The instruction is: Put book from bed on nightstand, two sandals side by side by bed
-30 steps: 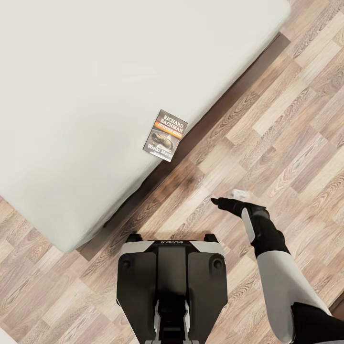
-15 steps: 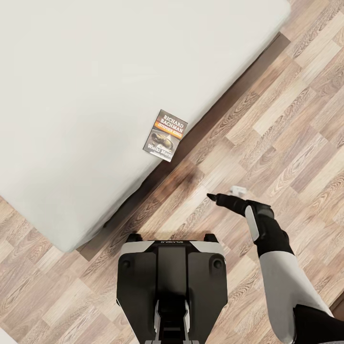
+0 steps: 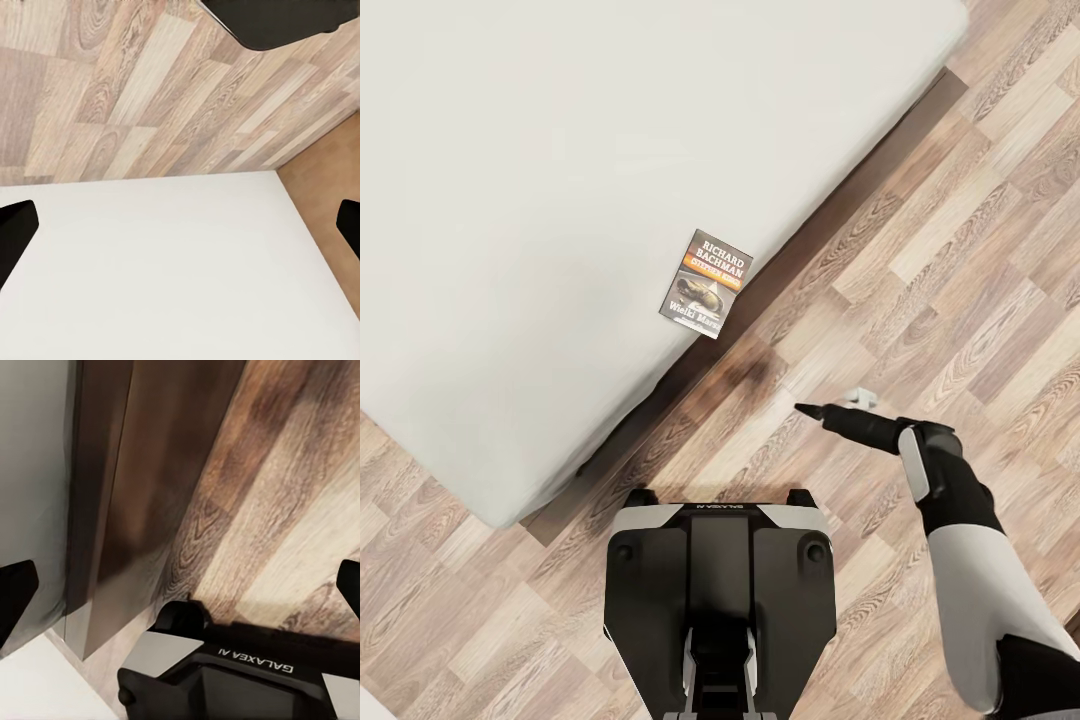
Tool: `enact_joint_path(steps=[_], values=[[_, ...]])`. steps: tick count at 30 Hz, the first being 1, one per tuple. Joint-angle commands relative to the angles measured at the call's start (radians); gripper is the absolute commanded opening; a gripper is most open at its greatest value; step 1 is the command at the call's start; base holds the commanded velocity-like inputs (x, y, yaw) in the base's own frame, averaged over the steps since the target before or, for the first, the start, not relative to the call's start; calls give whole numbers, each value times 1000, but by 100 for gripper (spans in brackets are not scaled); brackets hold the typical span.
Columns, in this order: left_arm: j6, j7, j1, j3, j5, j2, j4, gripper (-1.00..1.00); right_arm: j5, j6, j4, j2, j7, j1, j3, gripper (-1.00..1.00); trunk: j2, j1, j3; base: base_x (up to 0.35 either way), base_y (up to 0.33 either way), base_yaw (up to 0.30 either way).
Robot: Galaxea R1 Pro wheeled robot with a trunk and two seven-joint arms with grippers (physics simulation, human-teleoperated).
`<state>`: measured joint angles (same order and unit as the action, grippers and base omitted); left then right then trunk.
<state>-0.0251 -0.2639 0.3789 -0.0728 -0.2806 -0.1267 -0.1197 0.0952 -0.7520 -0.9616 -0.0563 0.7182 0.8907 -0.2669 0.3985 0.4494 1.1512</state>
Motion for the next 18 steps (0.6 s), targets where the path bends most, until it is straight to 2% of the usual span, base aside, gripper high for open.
enact_joint_path(steps=[1, 10, 18], values=[[-3, -2, 0, -7, -2, -1, 0, 100, 10, -14, 0, -6, 13, 1, -1, 100, 1, 1, 1, 0, 0, 0], [-6, -5, -1, -7, -2, -1, 0, 100, 15, -33, 2, -45, 88, 12, -1, 100, 1, 1, 1, 0, 0, 0], [-7, -8, -1, -7, -1, -1, 0, 100, 15, -37, 4, -58, 104, 34, -1, 100, 1, 1, 1, 0, 0, 0]])
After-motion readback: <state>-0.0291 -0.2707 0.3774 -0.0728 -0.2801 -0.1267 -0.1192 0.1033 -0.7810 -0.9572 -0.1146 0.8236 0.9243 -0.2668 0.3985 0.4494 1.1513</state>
